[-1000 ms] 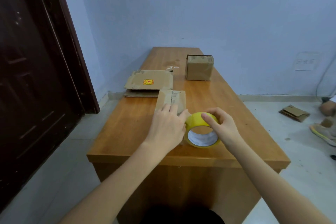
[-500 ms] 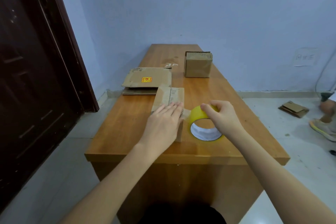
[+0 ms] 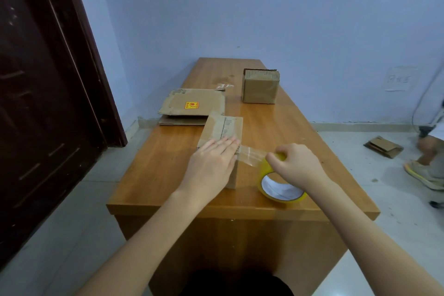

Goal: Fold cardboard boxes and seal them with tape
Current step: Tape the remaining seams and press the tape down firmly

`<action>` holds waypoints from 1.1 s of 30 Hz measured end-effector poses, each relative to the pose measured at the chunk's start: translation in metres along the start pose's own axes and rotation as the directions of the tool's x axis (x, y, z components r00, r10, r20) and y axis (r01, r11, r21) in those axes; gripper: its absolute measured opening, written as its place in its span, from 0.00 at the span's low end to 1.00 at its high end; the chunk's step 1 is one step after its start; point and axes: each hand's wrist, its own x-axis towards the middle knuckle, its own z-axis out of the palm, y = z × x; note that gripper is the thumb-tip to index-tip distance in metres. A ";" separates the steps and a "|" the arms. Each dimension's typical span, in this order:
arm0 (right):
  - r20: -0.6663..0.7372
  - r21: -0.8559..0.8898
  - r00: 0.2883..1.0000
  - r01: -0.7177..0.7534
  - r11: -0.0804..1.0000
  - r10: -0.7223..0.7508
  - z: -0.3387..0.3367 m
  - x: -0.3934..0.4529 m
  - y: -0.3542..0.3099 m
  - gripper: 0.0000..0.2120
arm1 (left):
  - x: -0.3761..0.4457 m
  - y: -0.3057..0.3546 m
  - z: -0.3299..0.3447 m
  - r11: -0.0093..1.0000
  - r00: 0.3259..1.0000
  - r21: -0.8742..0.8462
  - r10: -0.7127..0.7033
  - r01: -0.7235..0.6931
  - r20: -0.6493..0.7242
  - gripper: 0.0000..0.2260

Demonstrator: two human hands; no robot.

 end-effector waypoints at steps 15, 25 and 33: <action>0.025 -0.473 0.985 0.160 0.867 -0.168 -0.017 0.000 -0.037 0.18 | 0.001 0.002 -0.007 0.992 0.989 -0.069 -0.094 0.102 0.112 0.15; 0.145 -0.351 0.975 0.210 0.913 -0.168 0.028 -0.029 -0.068 0.25 | 0.004 0.002 -0.014 0.993 0.979 -0.051 -0.096 0.106 0.181 0.17; 0.068 -0.539 0.985 0.170 0.825 -0.159 0.041 -0.031 -0.080 0.26 | 0.007 -0.001 -0.015 0.988 0.971 -0.059 -0.127 0.141 0.201 0.18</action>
